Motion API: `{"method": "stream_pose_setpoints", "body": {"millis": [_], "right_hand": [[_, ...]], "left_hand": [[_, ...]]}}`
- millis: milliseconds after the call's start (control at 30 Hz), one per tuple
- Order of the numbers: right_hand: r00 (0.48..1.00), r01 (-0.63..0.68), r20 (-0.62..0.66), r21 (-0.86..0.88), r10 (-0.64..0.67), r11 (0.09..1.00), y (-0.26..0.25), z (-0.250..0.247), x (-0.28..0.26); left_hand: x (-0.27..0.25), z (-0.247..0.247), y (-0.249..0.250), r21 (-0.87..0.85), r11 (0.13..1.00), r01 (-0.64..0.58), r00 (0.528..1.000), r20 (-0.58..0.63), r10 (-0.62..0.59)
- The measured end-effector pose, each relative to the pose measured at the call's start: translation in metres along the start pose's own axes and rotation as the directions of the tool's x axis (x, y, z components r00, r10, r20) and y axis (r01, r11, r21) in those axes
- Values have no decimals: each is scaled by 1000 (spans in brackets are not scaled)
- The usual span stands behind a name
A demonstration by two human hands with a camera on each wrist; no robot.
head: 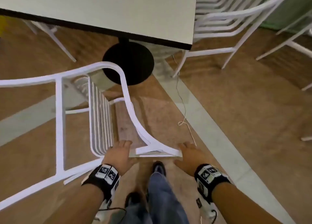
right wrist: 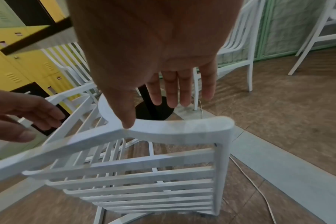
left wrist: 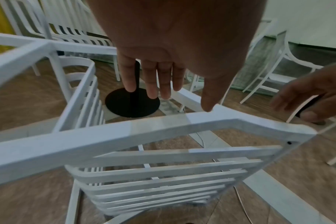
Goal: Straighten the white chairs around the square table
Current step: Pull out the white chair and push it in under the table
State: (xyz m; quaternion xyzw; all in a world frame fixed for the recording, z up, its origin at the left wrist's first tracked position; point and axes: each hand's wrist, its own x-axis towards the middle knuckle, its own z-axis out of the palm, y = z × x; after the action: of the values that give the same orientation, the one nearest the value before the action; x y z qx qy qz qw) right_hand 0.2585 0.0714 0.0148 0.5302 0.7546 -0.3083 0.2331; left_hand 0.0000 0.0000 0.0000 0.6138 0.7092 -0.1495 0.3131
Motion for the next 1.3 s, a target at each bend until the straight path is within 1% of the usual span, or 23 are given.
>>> {"method": "stream_pose_setpoints", "body": {"millis": [67, 200, 300, 400, 467, 533, 700, 800, 900, 1033, 1133, 1233, 1266, 1300], "right_hand": [[999, -12, 36, 6, 12, 1000, 2, 8, 23], [993, 21, 114, -13, -19, 1000, 3, 28, 62], [988, 14, 154, -46, -6, 999, 2, 38, 80], [982, -8, 185, -68, 20, 998, 2, 41, 87], [980, -22, 197, -71, 35, 997, -2, 36, 81], [985, -27, 170, -86, 41, 996, -7, 27, 72], [990, 10, 142, -143, 11, 990, -38, -12, 19], [996, 26, 89, -179, -10, 984, -58, -45, -26], [997, 73, 28, -281, -68, 957, -84, -78, -74], [989, 124, -25, -375, -144, 919, -135, -111, -139], [977, 141, -80, -451, -197, 882, -183, -121, -176], [965, 154, -109, -506, -240, 849, -230, -114, -200], [964, 154, -111, -515, -243, 843, -243, -111, -205], [965, 153, -102, -529, -241, 835, -255, -107, -211]], "left_hand": [[24, 11, 3, -4, 1000, -19, 1000, 11, 19], [60, 33, 10, -2, 998, -63, 994, 90, 63], [75, 46, 12, 39, 997, -72, 994, 81, 68], [82, 50, 12, 32, 995, -91, 991, 104, 88], [77, 45, 13, 44, 996, -79, 991, 108, 74], [70, 35, 12, 63, 996, -65, 993, 102, 58], [24, -4, 8, 55, 997, -57, 995, 80, 52], [-14, -28, 9, 36, 997, -64, 997, 35, 63], [-51, -50, 8, -50, 996, -68, 997, -26, 67], [-100, -68, -6, -183, 980, -73, 989, -136, 49], [-130, -77, -31, -281, 957, -71, 974, -227, 5], [-157, -78, -59, -373, 926, -64, 961, -272, -43], [-167, -76, -67, -417, 907, -55, 946, -311, -85], [-177, -72, -73, -459, 887, -53, 917, -374, -138]]}}
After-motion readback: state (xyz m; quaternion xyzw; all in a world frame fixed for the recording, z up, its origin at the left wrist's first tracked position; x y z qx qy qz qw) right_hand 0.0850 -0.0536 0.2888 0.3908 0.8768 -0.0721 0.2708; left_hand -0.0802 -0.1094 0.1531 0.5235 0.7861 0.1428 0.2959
